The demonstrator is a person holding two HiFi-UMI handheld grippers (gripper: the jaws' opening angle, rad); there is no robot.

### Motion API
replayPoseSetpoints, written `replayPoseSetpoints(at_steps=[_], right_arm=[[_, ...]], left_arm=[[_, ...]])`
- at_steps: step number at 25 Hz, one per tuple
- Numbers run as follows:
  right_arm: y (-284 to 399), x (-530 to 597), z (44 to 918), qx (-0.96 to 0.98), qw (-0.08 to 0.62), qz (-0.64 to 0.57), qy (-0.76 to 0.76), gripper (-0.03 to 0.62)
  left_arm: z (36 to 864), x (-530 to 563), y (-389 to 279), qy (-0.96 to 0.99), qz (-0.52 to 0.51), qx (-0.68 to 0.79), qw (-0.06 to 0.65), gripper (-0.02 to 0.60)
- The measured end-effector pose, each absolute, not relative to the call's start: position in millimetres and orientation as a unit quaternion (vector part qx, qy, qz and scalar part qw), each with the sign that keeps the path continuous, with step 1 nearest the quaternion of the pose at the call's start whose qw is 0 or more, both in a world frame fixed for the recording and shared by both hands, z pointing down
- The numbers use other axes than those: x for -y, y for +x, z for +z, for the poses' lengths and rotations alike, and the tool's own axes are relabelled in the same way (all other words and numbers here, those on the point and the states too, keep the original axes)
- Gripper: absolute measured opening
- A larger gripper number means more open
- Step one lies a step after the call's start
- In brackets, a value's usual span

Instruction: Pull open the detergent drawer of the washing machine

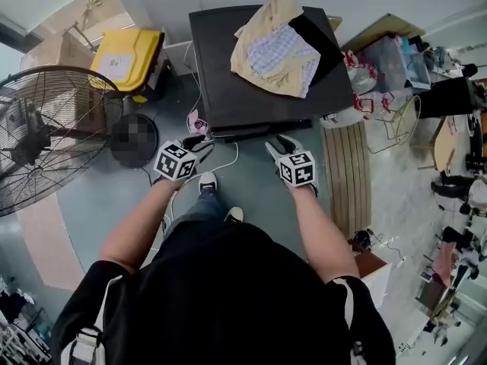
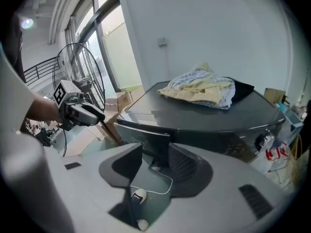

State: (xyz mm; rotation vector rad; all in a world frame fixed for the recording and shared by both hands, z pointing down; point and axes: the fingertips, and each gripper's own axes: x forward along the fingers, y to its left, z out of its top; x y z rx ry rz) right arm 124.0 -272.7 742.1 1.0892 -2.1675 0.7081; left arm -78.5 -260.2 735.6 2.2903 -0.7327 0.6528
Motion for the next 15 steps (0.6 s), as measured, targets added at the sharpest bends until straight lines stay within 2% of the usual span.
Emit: replayPoseSetpoints(at_steps=[15], right_arm=[[116,298,765,0.825,0.317,0.264,0.385,0.186]], left_arm=[[774,274,-65,0.863,0.27,0.276,0.326,0.163]])
